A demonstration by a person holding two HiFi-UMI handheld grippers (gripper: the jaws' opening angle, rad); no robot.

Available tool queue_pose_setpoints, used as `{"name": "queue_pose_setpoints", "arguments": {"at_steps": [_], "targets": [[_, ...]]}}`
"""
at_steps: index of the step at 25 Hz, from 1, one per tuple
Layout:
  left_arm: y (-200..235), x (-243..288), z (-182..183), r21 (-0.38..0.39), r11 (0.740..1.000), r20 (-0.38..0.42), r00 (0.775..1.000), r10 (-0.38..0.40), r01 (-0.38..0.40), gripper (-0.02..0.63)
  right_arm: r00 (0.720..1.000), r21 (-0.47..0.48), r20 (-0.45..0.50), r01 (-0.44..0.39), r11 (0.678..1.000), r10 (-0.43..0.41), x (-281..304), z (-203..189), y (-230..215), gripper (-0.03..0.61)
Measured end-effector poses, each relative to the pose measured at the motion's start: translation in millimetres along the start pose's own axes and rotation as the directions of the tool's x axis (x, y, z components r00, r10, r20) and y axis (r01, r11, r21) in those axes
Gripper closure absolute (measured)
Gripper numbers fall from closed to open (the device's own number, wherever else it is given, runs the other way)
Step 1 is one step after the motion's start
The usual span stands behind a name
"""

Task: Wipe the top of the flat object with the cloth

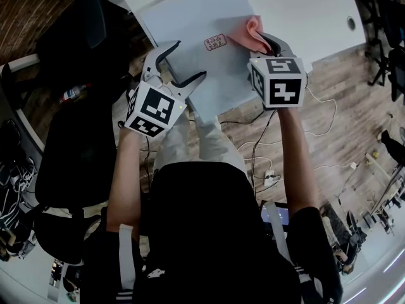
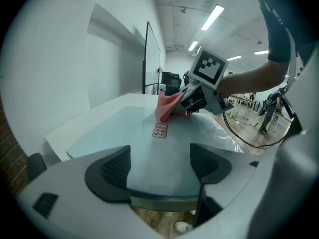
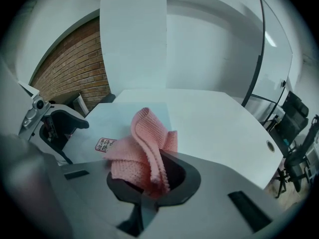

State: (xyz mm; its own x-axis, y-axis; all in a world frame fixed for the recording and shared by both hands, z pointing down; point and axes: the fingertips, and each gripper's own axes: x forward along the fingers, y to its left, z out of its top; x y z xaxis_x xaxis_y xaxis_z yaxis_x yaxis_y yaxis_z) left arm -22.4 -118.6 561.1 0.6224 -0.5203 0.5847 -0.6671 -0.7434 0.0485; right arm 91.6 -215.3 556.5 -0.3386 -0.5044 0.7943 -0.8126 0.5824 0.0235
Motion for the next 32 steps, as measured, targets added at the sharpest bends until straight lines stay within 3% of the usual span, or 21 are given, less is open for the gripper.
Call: {"name": "queue_pose_setpoints", "arguments": {"at_steps": [16,32], "targets": [[1,-1,-1,-0.005,1.0,0.003,1.0,-0.005,0.005,0.25,1.0,0.001,-0.006,0.006,1.0,-0.006,6,7,4,0.534],[0,-3,-1,-0.001,1.0,0.006,1.0,-0.005,0.005,0.25,0.994,-0.08,0.006,-0.109,0.991,0.11,21,32,73,0.534]]}}
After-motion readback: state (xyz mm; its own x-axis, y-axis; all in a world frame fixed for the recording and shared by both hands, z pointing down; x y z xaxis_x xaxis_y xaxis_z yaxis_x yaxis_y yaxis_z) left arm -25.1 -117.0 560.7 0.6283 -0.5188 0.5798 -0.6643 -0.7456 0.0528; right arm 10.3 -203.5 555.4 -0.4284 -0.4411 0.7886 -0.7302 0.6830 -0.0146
